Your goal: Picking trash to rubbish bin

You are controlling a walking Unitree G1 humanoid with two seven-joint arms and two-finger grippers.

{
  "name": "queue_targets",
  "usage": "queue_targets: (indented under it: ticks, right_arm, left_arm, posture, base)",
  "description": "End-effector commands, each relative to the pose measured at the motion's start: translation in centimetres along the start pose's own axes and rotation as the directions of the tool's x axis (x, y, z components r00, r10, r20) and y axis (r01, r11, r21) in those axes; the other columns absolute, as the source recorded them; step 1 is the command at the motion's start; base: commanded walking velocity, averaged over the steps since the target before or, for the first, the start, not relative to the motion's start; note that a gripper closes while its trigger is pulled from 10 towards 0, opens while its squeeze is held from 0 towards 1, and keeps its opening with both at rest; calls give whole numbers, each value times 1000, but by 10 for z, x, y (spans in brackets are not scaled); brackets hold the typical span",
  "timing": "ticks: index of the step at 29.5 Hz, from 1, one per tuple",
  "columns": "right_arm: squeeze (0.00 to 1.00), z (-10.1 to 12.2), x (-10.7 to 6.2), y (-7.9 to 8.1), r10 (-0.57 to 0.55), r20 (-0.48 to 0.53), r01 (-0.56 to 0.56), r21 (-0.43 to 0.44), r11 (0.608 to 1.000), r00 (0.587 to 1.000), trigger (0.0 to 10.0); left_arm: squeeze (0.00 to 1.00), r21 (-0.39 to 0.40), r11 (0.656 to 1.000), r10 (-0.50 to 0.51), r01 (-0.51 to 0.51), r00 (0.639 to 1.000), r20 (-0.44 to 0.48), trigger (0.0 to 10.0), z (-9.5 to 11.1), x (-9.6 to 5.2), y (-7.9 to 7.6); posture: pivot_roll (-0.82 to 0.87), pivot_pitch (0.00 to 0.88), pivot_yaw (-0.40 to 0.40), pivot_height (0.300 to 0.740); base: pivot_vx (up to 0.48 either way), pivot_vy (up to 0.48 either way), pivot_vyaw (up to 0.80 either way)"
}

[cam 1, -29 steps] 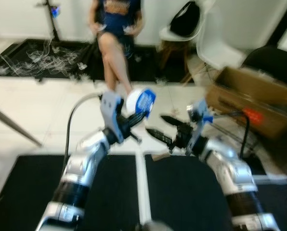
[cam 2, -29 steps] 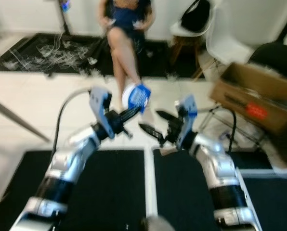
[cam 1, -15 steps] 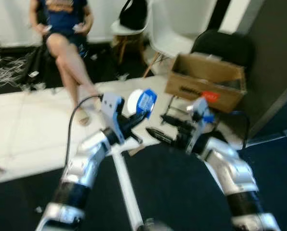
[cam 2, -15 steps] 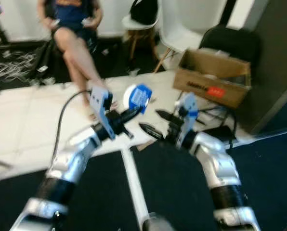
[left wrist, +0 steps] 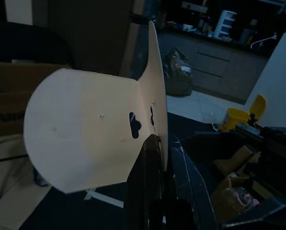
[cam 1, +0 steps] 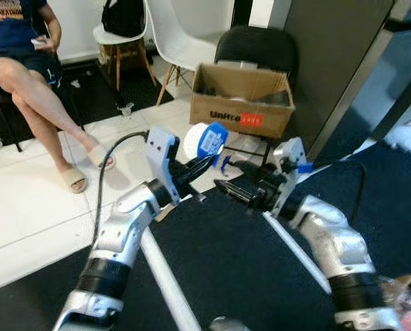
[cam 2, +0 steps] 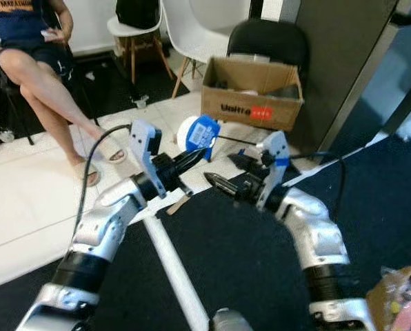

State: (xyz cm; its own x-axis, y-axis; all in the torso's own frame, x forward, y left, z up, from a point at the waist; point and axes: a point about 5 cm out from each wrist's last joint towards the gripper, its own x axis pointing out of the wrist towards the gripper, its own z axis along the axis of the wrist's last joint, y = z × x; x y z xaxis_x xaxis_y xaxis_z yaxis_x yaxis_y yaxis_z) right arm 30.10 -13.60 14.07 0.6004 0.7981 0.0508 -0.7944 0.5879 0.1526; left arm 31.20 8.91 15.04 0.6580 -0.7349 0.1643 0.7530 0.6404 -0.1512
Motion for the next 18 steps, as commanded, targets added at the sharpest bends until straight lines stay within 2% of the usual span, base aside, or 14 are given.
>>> queue_targets:
  ticks: [1,18]
  right_arm:
    - [0,1,-1,0,0,2,0,-12,1000,1000,10000]
    - [0,1,-1,0,3,-4,-3,-4,1000,1000,10000]
  left_arm:
    - [0,-13,1000,6,-6,1000,23,10000,1,-4,3]
    - [0,-30,1000,1,0,999,46,10000,0,-6,4]
  posture:
    - [-90,0,-18,740]
    - [-89,0,-18,740]
  base:
    - [262,0,0]
    - [292,0,-27]
